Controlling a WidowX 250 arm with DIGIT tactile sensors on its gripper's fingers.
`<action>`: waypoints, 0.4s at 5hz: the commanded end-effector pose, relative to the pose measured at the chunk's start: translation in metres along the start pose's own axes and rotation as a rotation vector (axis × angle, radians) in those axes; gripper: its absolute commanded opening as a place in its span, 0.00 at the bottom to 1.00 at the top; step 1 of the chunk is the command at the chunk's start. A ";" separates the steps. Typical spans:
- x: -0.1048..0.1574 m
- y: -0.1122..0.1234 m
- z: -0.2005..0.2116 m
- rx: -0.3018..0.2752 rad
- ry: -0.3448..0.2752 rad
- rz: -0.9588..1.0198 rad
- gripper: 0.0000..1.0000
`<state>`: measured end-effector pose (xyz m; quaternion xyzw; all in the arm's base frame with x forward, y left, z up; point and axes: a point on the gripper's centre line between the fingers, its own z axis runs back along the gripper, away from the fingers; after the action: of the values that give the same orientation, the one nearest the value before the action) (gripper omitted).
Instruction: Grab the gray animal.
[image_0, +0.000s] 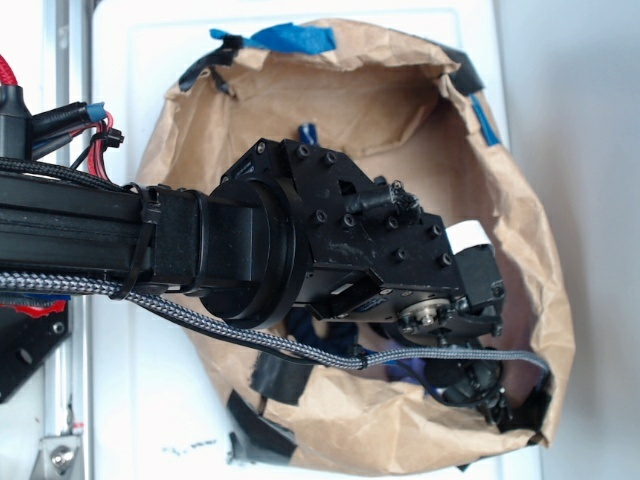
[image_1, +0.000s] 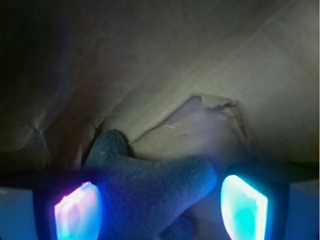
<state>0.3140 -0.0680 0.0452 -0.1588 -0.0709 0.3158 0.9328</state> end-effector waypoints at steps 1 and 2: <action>0.006 -0.001 0.007 -0.023 -0.047 0.017 0.00; 0.007 -0.001 0.009 -0.026 -0.054 0.012 0.00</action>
<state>0.3172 -0.0653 0.0443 -0.1576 -0.0854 0.3224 0.9295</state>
